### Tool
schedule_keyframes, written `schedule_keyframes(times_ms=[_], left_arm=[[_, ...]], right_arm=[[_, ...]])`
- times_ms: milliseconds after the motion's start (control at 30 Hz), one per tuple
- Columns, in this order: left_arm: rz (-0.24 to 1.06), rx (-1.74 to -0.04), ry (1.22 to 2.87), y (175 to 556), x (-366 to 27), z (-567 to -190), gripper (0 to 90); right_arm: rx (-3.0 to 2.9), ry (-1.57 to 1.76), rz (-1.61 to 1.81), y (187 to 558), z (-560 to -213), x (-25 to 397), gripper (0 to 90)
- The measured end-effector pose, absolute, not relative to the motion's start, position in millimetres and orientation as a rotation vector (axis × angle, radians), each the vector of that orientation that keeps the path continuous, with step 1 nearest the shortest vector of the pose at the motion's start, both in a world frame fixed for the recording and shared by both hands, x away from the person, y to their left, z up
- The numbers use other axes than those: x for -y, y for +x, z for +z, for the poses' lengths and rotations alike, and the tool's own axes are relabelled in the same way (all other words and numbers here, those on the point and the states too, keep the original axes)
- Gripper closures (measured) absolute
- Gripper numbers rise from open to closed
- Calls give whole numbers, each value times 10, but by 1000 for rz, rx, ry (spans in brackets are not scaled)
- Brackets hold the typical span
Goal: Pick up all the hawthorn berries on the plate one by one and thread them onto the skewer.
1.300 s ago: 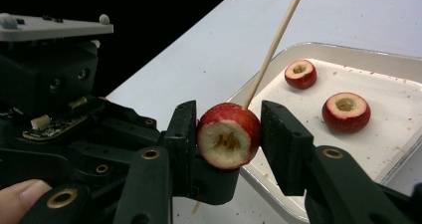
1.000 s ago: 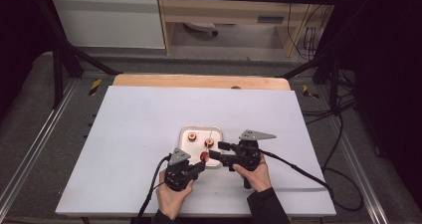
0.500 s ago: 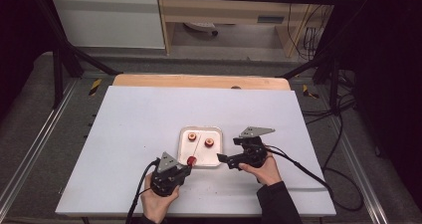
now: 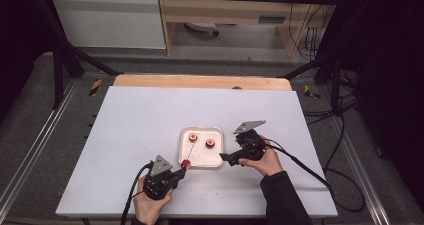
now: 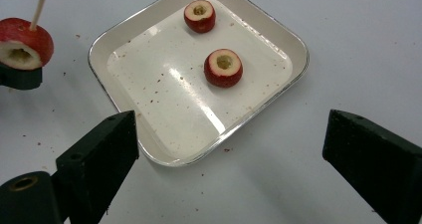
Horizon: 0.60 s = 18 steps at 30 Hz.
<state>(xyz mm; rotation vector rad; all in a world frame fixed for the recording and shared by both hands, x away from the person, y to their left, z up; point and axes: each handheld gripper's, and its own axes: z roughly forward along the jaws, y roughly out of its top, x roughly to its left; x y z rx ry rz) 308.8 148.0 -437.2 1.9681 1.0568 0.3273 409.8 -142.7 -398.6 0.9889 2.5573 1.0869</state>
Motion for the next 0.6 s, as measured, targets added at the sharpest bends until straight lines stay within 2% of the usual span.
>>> schedule_keyframes(times_ms=[600], left_arm=[[331, -1055, 1979, 3085, -1599, -4370, 884]], right_arm=[[-2705, 883, 859, 4453, -3917, 1072, 90]])
